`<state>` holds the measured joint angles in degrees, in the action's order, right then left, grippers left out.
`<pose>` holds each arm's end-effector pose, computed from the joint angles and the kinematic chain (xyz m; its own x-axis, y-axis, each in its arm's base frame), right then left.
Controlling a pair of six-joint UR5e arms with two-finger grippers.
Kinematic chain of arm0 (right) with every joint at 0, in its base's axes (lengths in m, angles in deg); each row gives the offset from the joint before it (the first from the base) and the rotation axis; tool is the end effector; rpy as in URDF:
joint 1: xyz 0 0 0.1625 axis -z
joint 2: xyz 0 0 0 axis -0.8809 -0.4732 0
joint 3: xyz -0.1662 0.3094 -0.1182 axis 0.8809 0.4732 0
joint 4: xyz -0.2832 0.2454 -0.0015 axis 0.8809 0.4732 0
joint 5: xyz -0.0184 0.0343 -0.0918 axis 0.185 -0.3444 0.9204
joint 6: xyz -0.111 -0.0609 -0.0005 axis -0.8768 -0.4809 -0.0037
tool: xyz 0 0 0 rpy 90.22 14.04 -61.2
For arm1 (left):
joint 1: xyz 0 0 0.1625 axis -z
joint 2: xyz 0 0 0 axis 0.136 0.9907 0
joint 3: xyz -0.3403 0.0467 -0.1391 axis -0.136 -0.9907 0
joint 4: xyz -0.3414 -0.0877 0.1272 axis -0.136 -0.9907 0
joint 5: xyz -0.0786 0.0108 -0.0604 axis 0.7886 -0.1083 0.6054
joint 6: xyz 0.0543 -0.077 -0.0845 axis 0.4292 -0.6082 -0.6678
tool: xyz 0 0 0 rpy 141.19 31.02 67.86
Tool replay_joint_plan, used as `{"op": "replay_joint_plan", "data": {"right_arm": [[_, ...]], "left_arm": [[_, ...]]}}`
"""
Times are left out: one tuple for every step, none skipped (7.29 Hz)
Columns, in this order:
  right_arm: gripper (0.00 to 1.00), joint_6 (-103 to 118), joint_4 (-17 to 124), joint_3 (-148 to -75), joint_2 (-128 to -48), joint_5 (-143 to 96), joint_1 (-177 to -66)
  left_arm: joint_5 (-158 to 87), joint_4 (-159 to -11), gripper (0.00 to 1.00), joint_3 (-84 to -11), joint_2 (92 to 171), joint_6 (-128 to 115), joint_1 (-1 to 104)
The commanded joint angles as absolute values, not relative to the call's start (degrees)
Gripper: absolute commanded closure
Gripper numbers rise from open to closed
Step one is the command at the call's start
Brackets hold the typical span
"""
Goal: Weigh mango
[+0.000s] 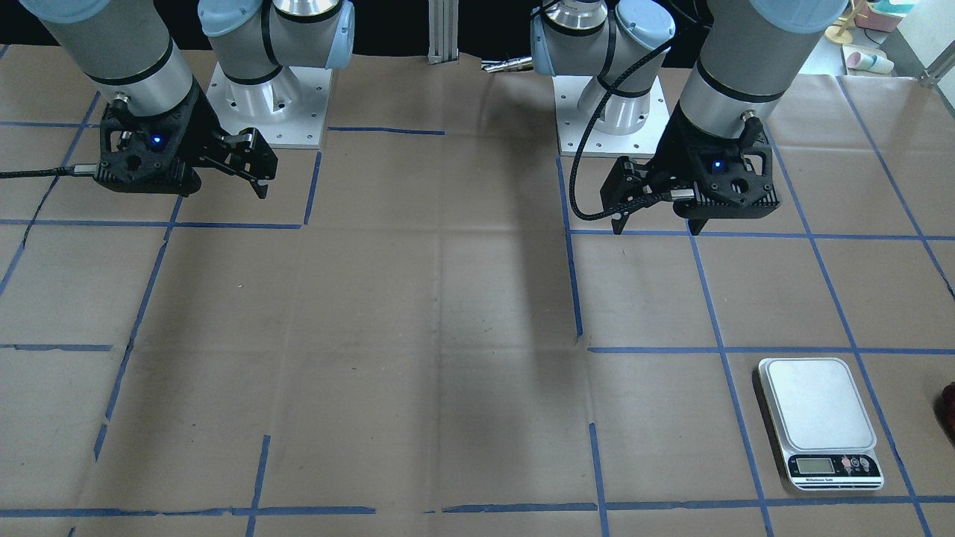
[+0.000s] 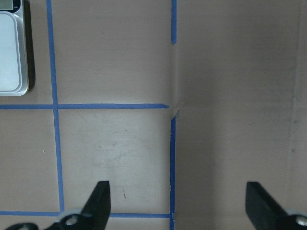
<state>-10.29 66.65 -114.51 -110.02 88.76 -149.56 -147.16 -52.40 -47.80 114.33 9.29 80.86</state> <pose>0.1183 -0.4334 0.3694 -0.9998 0.0164 -0.0140 0.0152 0.9964 0.0838 -0.1221 -0.4729 0.3902 -1.0000 -0.0049 -0.0031 -0.0047 0.9989 -0.0474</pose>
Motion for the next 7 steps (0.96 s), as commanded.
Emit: {"op": "replay_joint_plan", "data": {"right_arm": [[0.0, -10.3, 66.7, -114.5, -110.0, 88.8, -149.6], [0.0, -10.3, 66.7, -114.5, -110.0, 88.8, -149.6], [0.0, -10.3, 66.7, -114.5, -110.0, 88.8, -149.6], [0.0, -10.3, 66.7, -114.5, -110.0, 88.8, -149.6], [0.0, -10.3, 66.7, -114.5, -110.0, 88.8, -149.6], [0.0, -10.3, 66.7, -114.5, -110.0, 88.8, -149.6], [0.0, -10.3, 66.7, -114.5, -110.0, 88.8, -149.6]], "left_arm": [[-146.9, -52.4, 0.0, -47.8, 114.2, 9.3, 80.9], [-146.9, -52.3, 0.0, -47.8, 114.2, 9.3, 80.9], [-147.0, -52.3, 0.0, -47.8, 114.2, 9.3, 80.9], [-147.0, -52.2, 0.0, -47.7, 114.2, 9.3, 80.9], [-147.0, -52.2, 0.0, -47.5, 114.1, 9.9, 80.6], [-146.9, -52.1, 0.0, -47.3, 114.0, 10.7, 78.7], [-146.6, -52.3, 0.0, -46.5, 114.0, 14.0, 74.6]]}}
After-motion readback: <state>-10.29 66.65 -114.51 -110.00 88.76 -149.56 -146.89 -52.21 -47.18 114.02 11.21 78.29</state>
